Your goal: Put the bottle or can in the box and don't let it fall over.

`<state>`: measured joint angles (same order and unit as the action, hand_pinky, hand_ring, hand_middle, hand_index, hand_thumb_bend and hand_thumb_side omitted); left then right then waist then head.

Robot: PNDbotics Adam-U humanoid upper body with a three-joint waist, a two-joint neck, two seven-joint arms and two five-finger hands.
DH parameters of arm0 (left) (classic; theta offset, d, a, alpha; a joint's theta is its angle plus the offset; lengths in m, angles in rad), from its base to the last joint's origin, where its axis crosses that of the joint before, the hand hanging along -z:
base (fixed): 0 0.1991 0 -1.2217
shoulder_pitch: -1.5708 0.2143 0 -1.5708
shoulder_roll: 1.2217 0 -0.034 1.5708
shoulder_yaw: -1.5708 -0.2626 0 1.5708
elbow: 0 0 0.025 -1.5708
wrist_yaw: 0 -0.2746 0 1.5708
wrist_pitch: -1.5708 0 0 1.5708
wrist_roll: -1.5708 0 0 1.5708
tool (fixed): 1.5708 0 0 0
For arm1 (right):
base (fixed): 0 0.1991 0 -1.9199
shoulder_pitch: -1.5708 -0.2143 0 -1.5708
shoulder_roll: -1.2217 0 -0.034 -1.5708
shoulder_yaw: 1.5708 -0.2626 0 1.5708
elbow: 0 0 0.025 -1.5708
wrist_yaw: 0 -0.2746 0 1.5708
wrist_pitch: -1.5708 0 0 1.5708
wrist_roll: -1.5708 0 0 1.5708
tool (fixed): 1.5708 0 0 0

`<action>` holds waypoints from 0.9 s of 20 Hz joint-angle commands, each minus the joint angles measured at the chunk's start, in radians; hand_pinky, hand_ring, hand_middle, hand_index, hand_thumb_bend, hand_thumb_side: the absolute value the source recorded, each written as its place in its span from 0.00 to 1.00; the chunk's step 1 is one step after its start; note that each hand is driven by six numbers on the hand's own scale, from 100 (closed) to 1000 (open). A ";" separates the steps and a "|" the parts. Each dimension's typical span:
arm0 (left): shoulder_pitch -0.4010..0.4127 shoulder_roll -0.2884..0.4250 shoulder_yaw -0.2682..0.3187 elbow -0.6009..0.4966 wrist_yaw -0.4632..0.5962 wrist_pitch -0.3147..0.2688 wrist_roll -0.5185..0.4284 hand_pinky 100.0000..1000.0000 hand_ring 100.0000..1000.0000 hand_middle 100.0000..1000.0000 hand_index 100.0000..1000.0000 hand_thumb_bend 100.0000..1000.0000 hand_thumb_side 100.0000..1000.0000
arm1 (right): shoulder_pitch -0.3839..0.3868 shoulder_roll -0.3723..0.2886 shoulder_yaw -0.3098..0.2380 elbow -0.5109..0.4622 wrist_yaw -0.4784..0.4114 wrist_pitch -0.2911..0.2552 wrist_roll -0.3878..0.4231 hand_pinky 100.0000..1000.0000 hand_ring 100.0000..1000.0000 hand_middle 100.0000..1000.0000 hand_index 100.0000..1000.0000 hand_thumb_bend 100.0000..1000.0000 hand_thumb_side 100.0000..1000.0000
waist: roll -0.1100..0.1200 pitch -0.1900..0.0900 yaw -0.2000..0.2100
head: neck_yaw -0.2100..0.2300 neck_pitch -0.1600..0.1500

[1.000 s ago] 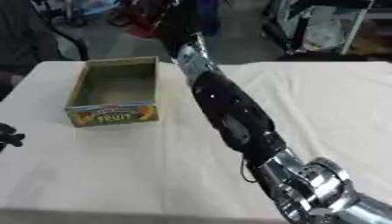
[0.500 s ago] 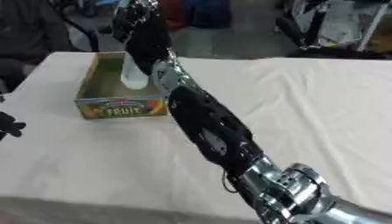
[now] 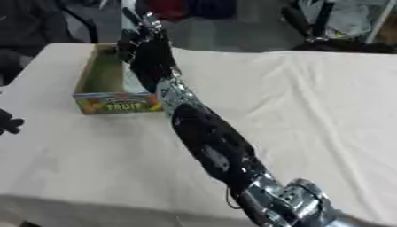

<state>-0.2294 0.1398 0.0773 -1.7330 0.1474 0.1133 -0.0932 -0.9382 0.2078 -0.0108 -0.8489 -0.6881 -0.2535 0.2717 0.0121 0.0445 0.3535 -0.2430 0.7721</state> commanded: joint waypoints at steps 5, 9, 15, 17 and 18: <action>-0.006 0.009 0.004 -0.023 -0.004 0.000 0.004 0.62 0.30 0.36 0.88 0.51 0.98 | 0.067 0.028 0.014 0.025 0.060 0.009 0.016 0.48 0.16 0.21 1.00 0.16 0.67 | 0.008 -0.007 -0.018 | 0.012 -0.002; 0.006 0.014 0.007 -0.021 -0.007 0.001 0.008 0.62 0.30 0.36 0.88 0.51 0.98 | 0.090 0.020 0.028 -0.003 0.051 0.015 0.030 0.47 0.17 0.22 1.00 0.16 0.66 | 0.006 -0.018 -0.036 | 0.022 -0.002; 0.038 0.029 0.015 -0.015 -0.015 0.002 0.015 0.63 0.30 0.36 0.88 0.51 0.99 | 0.119 -0.034 0.056 -0.097 -0.017 0.022 0.058 0.51 0.23 0.27 1.00 0.16 0.63 | -0.005 -0.044 -0.090 | 0.058 -0.002; 0.050 0.036 0.019 -0.014 -0.018 0.001 0.019 0.63 0.30 0.36 0.88 0.51 0.99 | 0.124 -0.072 0.064 -0.142 -0.045 0.015 0.068 0.53 0.27 0.30 1.00 0.15 0.62 | -0.012 -0.053 -0.112 | 0.070 -0.002; 0.056 0.039 0.022 -0.013 -0.020 0.002 0.022 0.63 0.30 0.36 0.88 0.51 0.99 | 0.129 -0.091 0.066 -0.166 -0.059 0.012 0.070 0.55 0.29 0.33 1.00 0.14 0.62 | -0.016 -0.057 -0.123 | 0.076 -0.002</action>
<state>-0.1652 0.1534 0.0909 -1.7322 0.1317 0.1160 -0.0767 -0.7944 0.1458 0.0499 -0.9670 -0.7269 -0.2368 0.3335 -0.0103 0.0026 0.2249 -0.1751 0.7721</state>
